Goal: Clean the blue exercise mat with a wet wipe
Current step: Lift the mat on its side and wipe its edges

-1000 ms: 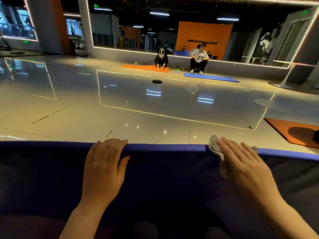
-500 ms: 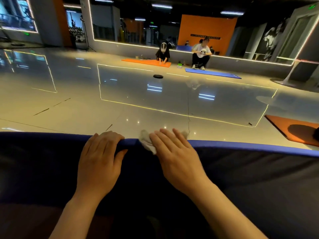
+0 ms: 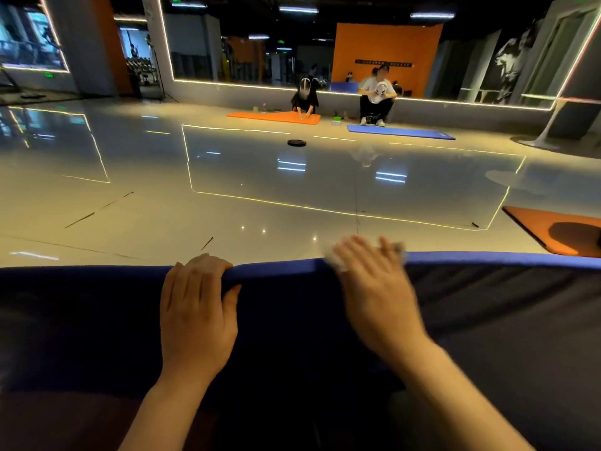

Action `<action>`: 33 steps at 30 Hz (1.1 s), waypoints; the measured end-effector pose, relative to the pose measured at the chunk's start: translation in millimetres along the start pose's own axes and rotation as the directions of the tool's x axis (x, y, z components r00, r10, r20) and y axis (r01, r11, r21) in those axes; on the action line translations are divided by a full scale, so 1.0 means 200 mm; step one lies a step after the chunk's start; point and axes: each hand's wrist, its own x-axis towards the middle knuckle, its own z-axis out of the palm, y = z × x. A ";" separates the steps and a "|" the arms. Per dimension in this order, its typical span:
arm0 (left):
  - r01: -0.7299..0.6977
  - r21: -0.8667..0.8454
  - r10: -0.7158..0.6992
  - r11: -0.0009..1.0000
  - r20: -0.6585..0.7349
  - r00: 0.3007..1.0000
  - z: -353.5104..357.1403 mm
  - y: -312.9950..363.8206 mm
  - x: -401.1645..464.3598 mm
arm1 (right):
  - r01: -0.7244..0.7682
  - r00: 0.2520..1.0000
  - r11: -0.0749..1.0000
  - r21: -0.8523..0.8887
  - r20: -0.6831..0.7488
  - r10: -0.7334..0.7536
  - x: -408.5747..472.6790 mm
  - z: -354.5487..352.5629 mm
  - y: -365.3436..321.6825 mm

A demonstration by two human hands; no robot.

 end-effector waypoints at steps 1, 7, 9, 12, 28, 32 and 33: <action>-0.006 0.029 0.006 1.000 0.003 1.000 0.00 0.00 -0.01 | 0.066 0.998 0.997 0.025 0.014 -0.067 0.03 0.03 -0.14; -0.052 0.102 0.052 0.993 -0.004 0.999 -0.05 -0.05 0.00 | 0.317 0.940 0.949 -0.009 0.139 -0.312 0.07 0.01 -0.16; -0.026 0.098 0.026 0.995 0.002 1.000 -0.04 -0.05 0.02 | 0.270 0.957 0.961 -0.061 0.128 -0.261 0.04 -0.07 0.06; -0.011 0.083 0.010 0.996 0.012 1.000 -0.02 -0.03 0.03 | 0.237 0.970 0.957 -0.168 0.088 -0.225 -0.04 -0.21 0.40; -0.145 0.058 0.146 0.988 -0.008 0.989 0.06 0.24 0.11 | 0.093 0.995 0.994 -0.055 -0.040 -0.095 0.03 -0.21 0.36; -0.060 0.041 0.060 0.997 -0.006 0.998 0.10 0.30 0.11 | 0.178 0.983 0.984 0.007 -0.043 -0.178 0.14 -0.06 0.01; -0.024 0.040 0.025 0.999 -0.014 1.000 0.09 0.26 0.12 | 0.177 0.984 0.984 0.016 -0.040 -0.176 0.15 -0.03 -0.05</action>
